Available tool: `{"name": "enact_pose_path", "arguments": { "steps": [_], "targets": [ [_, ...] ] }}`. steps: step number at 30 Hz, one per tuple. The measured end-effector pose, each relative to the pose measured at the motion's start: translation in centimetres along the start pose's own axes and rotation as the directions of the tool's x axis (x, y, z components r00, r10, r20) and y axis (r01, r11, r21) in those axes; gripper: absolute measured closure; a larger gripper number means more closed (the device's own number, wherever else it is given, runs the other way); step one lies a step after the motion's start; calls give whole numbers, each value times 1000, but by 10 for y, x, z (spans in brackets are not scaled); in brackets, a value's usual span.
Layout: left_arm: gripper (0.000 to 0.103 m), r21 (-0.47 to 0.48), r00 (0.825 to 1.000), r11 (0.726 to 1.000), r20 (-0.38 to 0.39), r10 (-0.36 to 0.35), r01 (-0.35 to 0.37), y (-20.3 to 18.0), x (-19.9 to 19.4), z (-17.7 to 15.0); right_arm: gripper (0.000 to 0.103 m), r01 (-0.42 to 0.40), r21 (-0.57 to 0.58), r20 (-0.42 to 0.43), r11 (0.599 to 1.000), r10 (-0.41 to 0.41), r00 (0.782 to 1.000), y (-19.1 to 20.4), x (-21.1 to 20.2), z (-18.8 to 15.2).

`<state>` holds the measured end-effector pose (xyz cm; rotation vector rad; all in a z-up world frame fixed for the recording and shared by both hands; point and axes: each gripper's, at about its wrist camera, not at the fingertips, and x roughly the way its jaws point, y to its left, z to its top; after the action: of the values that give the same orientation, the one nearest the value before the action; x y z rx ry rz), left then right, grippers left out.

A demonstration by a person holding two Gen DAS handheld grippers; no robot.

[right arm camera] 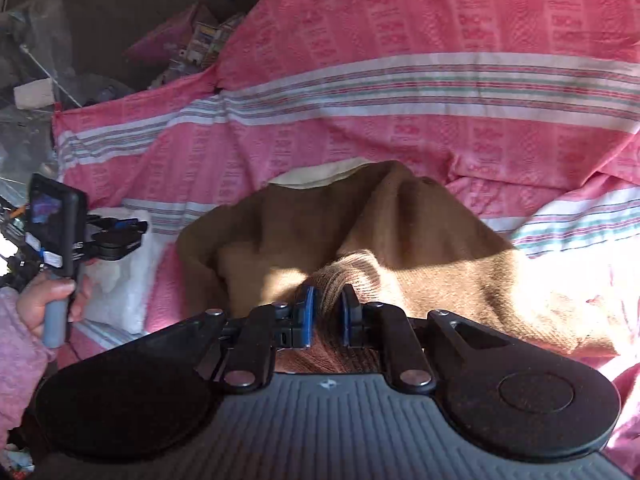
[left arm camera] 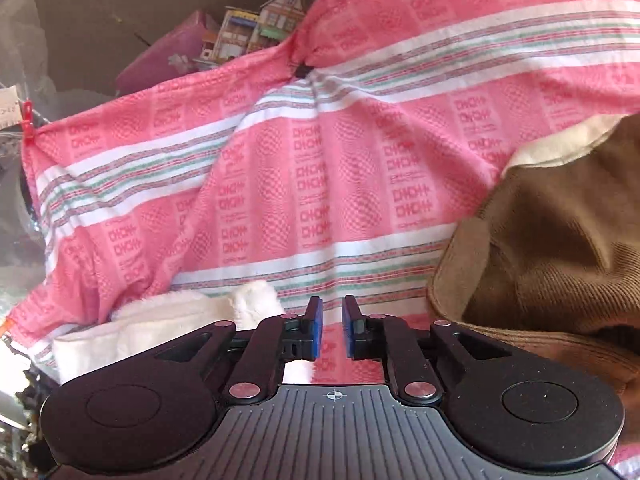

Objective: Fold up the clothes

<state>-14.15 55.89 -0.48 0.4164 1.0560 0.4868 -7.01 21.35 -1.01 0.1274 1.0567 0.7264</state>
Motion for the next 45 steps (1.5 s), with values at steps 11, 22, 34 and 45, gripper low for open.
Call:
{"name": "enact_pose_path", "arguments": {
  "steps": [11,22,34,45],
  "targets": [
    [12,137,957,948,-1,-290,287,-85,-33,-49,30,207,-147,-45,967,-216,975,-2,4,-70],
    [15,94,945,941,-85,-317,324,-129,-7,-39,21,67,-480,-127,875,-144,981,55,67,-98],
    [72,-40,955,964,-129,-267,264,-128,20,12,89,-7,-94,-97,996,-3,995,-25,73,28],
    [82,-28,994,999,-103,43,-46,-71,59,72,85,99,-1,-79,995,-99,992,-72,84,54]
  ]
}}
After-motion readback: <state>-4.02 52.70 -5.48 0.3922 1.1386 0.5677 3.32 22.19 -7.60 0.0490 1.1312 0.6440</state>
